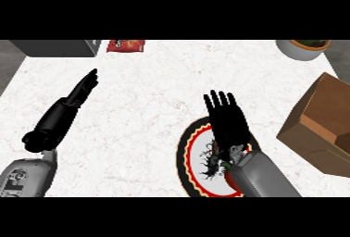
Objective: Pick the squash from the plate and place it in the cardboard box
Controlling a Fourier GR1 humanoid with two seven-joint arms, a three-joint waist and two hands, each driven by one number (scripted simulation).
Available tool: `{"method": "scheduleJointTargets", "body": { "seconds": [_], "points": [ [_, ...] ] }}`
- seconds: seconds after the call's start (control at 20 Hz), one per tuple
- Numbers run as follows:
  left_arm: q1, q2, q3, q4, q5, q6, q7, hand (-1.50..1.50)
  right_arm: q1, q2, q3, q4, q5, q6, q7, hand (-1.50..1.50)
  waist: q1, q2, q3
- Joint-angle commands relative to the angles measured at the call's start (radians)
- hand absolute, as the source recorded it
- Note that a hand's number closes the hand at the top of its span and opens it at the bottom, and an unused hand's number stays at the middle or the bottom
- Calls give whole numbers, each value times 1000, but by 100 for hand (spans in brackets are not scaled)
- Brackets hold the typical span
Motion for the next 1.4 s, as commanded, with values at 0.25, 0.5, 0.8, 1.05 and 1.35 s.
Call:
{"method": "scheduleJointTargets", "body": {
  "seconds": [0.25,0.5,0.8,1.05,1.35],
  "points": [
    [13,-12,56,16,-15,-43,-37,0,-26,13,-94,147,75,-67,-60,-150,1,0,0],
    [-50,-32,59,36,-24,-66,7,0,-14,32,-120,210,77,-109,-125,-150,-2,1,0],
    [-6,-40,51,-26,-46,-52,30,0,25,-32,-54,215,132,-252,-274,150,-1,0,0],
    [43,-43,65,-24,-70,-50,-35,0,-65,4,-85,255,172,-291,-290,150,1,0,0],
    [-24,-52,73,13,-62,-58,6,0,66,65,-9,120,95,-268,-393,150,-10,-2,0]
  ]
}}
